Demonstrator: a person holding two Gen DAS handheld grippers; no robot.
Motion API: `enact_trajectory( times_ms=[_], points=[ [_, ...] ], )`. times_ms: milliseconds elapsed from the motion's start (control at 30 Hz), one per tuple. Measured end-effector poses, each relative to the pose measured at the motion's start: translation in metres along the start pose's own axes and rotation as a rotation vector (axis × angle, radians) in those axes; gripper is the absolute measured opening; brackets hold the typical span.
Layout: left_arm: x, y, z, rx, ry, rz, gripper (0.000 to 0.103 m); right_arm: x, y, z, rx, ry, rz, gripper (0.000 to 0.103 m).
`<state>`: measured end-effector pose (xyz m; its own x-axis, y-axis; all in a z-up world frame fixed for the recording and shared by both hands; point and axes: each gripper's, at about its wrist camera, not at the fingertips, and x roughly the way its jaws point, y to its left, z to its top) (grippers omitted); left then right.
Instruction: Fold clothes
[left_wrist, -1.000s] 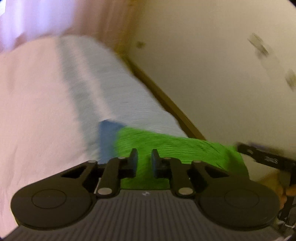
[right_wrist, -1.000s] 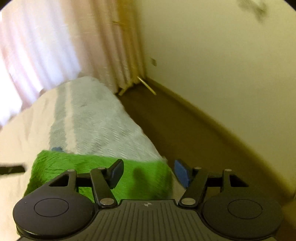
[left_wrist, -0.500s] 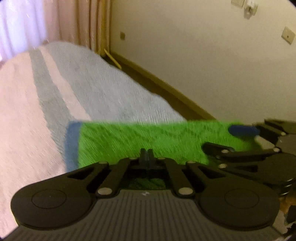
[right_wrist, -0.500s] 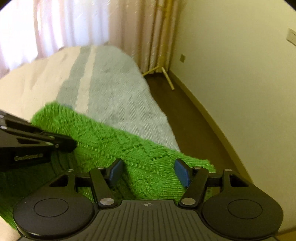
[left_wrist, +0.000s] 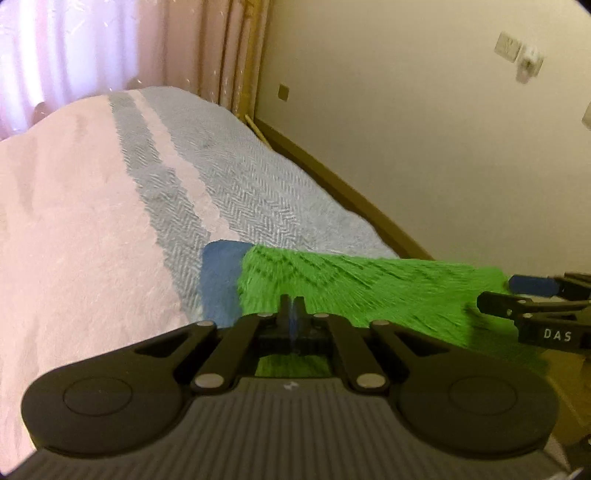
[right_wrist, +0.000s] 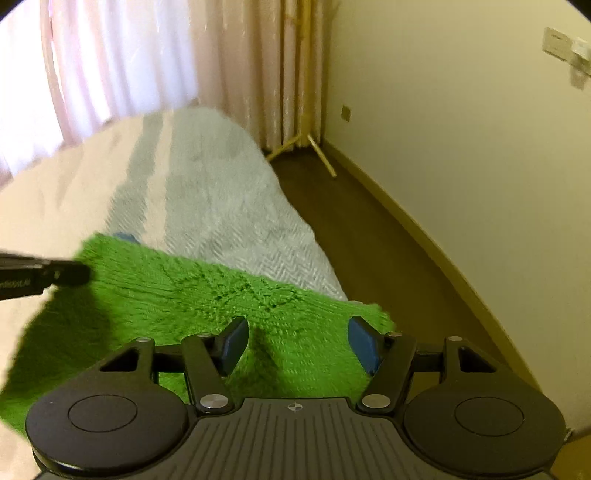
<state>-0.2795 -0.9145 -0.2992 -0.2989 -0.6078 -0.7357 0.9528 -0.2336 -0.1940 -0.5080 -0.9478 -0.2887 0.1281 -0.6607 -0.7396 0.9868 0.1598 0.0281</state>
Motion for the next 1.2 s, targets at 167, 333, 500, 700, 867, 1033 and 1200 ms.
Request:
enact_trajectory(
  times_ms=[167,333,500,700,867,1033,1200],
  points=[
    [-0.048,-0.009,-0.039,-0.032,0.014,-0.015,0.001,-0.040,0.015,-0.034,-0.035,0.011,0.087,0.063],
    [-0.035,-0.004,-0.079,-0.082,0.092,0.035,0.001,-0.016,0.020,-0.078,-0.075,0.158,0.037,0.050],
    [-0.054,-0.016,-0.074,-0.062,0.056,0.056,0.000,-0.039,0.013,-0.070,-0.025,0.126,0.048,0.050],
    [-0.044,-0.019,-0.077,-0.118,0.116,0.127,0.001,-0.023,0.009,-0.081,0.006,0.210,0.040,0.050],
    [-0.067,-0.040,-0.064,-0.076,0.135,0.195,0.003,-0.055,0.006,-0.068,0.059,0.173,0.076,0.051],
    [-0.109,-0.061,-0.068,-0.103,0.176,0.258,0.012,-0.096,0.010,-0.073,0.084,0.169,0.101,0.076],
    [-0.146,-0.085,-0.077,-0.094,0.212,0.298,0.021,-0.121,0.014,-0.080,0.104,0.226,0.112,0.076]
  ],
)
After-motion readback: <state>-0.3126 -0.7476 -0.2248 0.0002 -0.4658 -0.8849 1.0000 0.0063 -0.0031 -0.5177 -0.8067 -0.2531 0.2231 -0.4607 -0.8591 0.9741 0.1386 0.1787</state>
